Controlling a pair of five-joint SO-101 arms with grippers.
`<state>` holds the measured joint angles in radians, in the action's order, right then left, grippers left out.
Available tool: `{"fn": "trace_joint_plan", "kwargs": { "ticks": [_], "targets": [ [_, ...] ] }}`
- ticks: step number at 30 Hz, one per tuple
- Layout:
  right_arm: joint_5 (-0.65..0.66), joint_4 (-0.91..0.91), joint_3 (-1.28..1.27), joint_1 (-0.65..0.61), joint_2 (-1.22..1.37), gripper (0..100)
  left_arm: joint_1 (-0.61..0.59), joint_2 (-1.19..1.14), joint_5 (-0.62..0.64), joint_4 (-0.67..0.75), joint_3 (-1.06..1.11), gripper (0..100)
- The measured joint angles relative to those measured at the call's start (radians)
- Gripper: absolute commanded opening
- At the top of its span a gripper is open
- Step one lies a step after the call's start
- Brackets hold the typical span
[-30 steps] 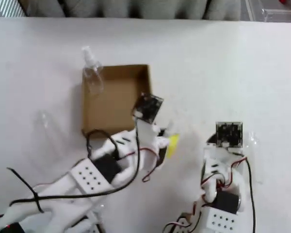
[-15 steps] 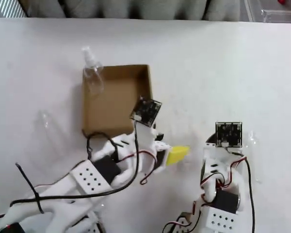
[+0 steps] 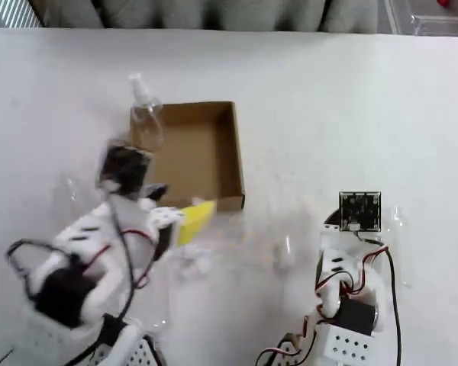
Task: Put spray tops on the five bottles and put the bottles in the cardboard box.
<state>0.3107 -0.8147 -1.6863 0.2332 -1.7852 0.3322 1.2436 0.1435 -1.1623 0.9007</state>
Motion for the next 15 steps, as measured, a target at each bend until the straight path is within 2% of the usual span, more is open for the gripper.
{"fn": "trace_joint_plan", "kwargs": {
  "ticks": [3, 7, 10, 15],
  "targets": [
    [0.000, 0.000, 0.000, 0.000, 0.000, 1.5, -0.149, 0.098, -0.009, -0.132, -0.052, 29],
    [0.000, 0.000, 0.000, 0.000, 0.000, 1.5, -0.350, 0.107, -0.014, -0.262, -0.035, 29],
    [0.000, 0.000, 0.000, 0.000, 0.000, 1.5, -0.514, 0.130, -0.014, -0.232, 0.054, 29],
    [0.000, 0.000, 0.000, 0.000, 0.000, 1.5, -0.710, 0.114, -0.014, -0.064, 0.233, 29]
  ]
}}
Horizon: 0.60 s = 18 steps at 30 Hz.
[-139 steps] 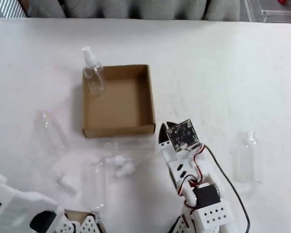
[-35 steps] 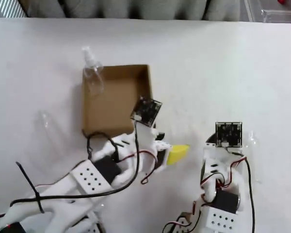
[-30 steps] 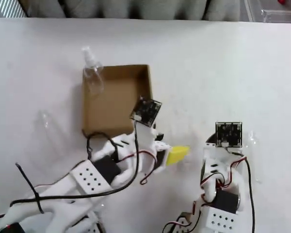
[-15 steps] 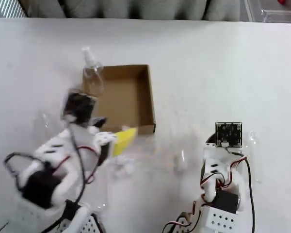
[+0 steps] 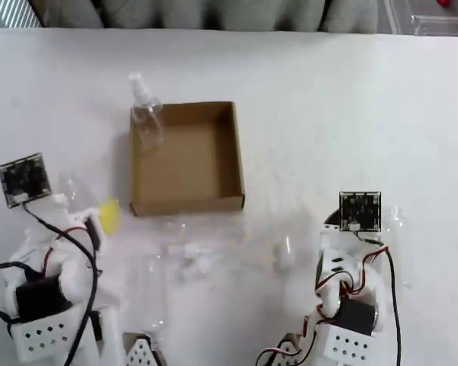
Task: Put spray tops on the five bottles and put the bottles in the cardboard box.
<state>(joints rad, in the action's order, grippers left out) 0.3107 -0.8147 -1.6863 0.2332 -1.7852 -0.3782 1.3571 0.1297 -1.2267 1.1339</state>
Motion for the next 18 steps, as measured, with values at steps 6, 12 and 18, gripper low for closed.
{"fn": "trace_joint_plan", "kwargs": {
  "ticks": [6, 12, 18],
  "targets": [
    [0.000, 0.000, 0.000, 0.000, 0.000, 1.5, -0.138, 0.002, 0.000, 0.054, 0.043, 29],
    [0.000, 0.000, 0.000, -0.003, 0.000, 1.5, -0.267, 0.000, 0.000, 0.133, 0.198, 29],
    [0.003, -0.005, 0.017, -0.052, 0.000, 3.9, -0.322, 0.000, 0.000, 0.221, 0.285, 29]
  ]
}}
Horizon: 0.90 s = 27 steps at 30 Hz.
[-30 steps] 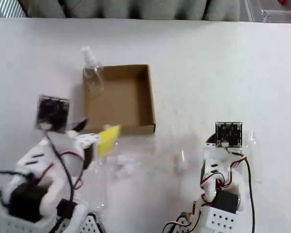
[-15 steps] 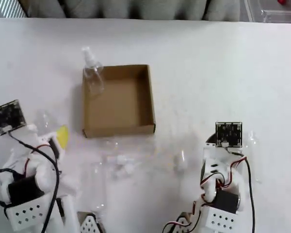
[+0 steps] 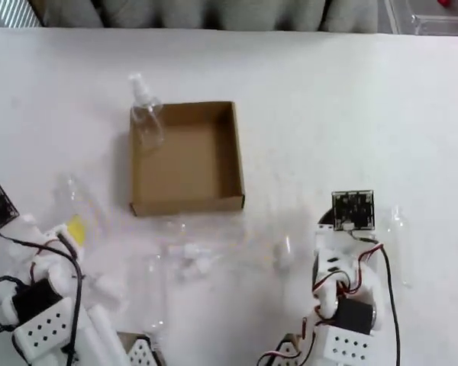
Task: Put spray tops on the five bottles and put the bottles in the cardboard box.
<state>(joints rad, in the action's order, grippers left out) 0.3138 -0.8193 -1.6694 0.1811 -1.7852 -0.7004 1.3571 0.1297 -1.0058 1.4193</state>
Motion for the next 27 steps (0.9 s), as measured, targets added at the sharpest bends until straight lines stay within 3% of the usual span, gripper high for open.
{"fn": "trace_joint_plan", "kwargs": {
  "ticks": [3, 10, 19, 27],
  "targets": [
    [0.003, -0.064, 0.035, -0.055, 0.000, 7.0, -0.008, 0.000, 0.000, 0.003, 0.000, 29],
    [0.012, -0.103, 0.064, -0.265, -0.002, 3.0, -0.008, 0.000, 0.000, 0.003, 0.000, 29],
    [0.012, -0.167, 0.172, -0.315, 0.012, 3.0, 0.020, 0.000, 0.000, 0.043, 0.029, 29],
    [0.014, -0.215, 0.316, -0.414, 0.390, 3.5, 0.020, 0.000, 0.000, 0.043, 0.029, 29]
  ]
}}
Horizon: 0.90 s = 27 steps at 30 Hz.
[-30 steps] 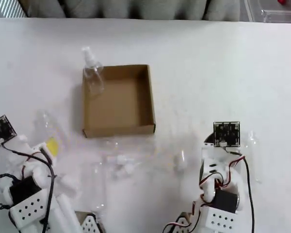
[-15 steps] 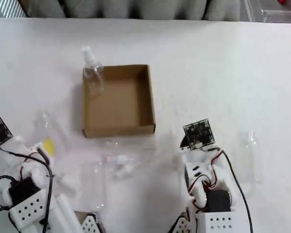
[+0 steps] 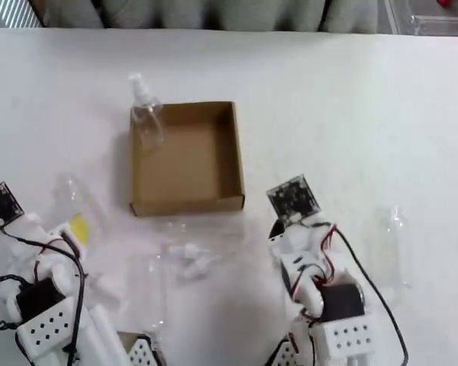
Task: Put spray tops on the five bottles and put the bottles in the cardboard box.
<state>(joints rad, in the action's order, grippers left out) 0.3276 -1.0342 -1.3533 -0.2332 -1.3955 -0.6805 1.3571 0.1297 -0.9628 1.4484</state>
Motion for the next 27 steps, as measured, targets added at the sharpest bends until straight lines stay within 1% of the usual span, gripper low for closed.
{"fn": "trace_joint_plan", "kwargs": {
  "ticks": [4, 5, 9, 11, 19, 22, 27],
  "targets": [
    [0.000, -0.002, 0.068, -0.002, 0.222, 3.9, 0.000, 0.000, 0.000, 0.002, 0.000, 29],
    [0.000, -0.006, 0.080, -0.002, 0.272, 5.3, 0.000, 0.000, 0.000, 0.002, 0.000, 29],
    [0.000, -0.051, 0.126, -0.002, 0.417, 17.7, 0.000, 0.000, 0.000, 0.002, 0.000, 29],
    [0.000, -0.066, 0.133, -0.002, 0.465, 21.7, 0.000, 0.000, 0.000, 0.002, 0.000, 29],
    [-0.002, -0.051, 0.135, -0.003, 0.600, 22.1, 0.000, 0.000, 0.000, 0.002, 0.000, 29],
    [-0.002, -0.017, 0.135, -0.012, 0.661, 19.3, 0.000, 0.000, 0.000, 0.002, 0.000, 29],
    [-0.002, 0.041, 0.135, -0.026, 0.773, 3.2, 0.025, 0.000, 0.000, 0.002, 0.018, 29]
  ]
}}
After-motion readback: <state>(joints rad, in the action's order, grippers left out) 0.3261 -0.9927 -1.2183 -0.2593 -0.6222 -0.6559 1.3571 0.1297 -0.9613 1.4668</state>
